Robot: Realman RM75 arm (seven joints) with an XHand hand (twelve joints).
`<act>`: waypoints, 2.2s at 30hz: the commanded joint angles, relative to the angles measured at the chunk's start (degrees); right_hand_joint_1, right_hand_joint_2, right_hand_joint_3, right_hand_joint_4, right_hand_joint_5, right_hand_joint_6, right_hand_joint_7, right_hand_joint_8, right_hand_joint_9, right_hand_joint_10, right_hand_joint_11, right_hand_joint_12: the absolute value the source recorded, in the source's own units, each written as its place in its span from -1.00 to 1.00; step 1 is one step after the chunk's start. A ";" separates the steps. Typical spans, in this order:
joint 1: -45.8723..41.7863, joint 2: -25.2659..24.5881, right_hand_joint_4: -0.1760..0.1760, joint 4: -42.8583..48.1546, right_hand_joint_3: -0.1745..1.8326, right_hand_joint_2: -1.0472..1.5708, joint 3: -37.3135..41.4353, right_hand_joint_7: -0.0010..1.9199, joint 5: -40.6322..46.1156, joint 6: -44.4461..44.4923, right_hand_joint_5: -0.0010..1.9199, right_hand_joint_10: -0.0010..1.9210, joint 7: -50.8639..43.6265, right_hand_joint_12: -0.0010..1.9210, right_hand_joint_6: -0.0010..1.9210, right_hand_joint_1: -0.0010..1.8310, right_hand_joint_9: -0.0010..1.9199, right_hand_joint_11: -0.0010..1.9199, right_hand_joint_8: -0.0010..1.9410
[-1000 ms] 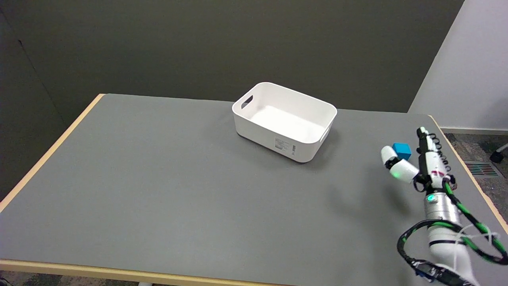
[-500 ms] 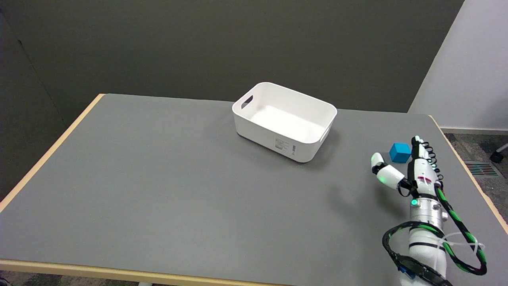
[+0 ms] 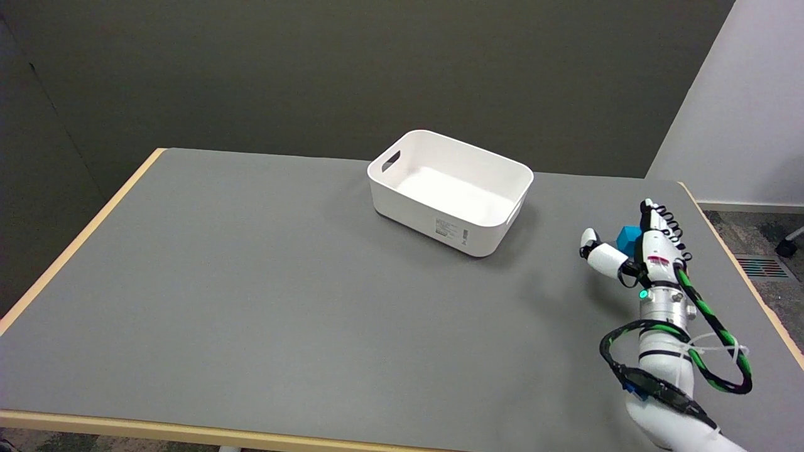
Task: Pick up blue wooden cube.
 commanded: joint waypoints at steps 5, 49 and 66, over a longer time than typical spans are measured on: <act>5.09 6.30 -0.49 11.00 0.06 0.27 1.55 -1.00 2.55 -3.11 -1.00 -0.75 -2.63 -0.42 -0.76 -0.41 -1.00 -1.00 -0.79; 10.88 7.47 -0.65 17.97 0.02 0.49 -4.35 -0.50 2.55 -4.39 -0.76 0.33 -0.15 0.93 0.17 -0.02 -0.46 -0.93 0.16; 11.47 9.15 -1.00 16.72 -0.70 0.88 -5.15 -0.56 -1.75 -2.61 -0.62 1.00 12.74 1.00 0.92 0.13 -0.38 -1.00 0.96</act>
